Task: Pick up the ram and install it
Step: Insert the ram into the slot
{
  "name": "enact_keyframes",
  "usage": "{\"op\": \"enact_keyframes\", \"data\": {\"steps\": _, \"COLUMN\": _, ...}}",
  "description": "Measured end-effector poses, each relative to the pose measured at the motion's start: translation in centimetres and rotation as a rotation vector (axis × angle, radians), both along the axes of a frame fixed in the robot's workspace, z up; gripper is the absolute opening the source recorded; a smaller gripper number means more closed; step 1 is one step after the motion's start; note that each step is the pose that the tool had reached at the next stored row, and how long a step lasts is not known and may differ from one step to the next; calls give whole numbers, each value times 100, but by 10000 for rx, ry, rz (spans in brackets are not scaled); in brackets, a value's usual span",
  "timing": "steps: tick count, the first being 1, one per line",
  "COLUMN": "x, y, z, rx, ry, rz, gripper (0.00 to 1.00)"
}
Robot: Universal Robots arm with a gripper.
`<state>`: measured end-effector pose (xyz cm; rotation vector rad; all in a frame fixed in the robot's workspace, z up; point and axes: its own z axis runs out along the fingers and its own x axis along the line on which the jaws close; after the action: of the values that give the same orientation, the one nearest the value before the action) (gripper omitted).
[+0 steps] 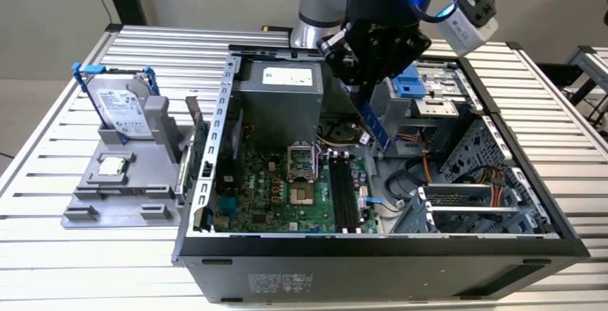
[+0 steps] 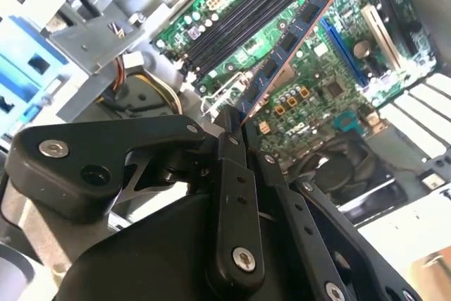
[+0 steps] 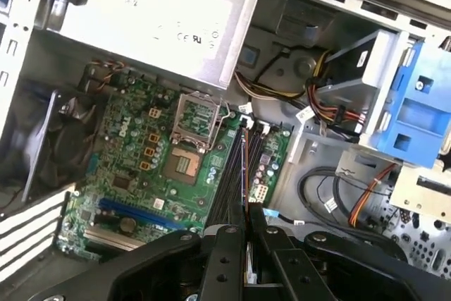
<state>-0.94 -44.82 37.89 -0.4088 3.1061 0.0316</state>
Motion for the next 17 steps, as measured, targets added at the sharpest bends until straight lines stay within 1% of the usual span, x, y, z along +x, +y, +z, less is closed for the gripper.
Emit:
{"op": "enact_keyframes", "data": {"steps": 4, "x": 0, "y": 0, "z": -4, "rx": 0, "ry": 0, "rz": -611, "gripper": 0}}
{"op": "enact_keyframes", "data": {"steps": 11, "x": 0, "y": 0, "z": -14, "rx": 0, "ry": 0, "rz": -1829, "gripper": 0}}
{"op": "enact_keyframes", "data": {"steps": 12, "x": 0, "y": 0, "z": -14, "rx": 0, "ry": 0, "rz": -1919, "gripper": 0}}
{"op": "enact_keyframes", "data": {"steps": 17, "x": 0, "y": 0, "z": -14, "rx": 1, "ry": 0, "rz": -1955, "gripper": 0}}
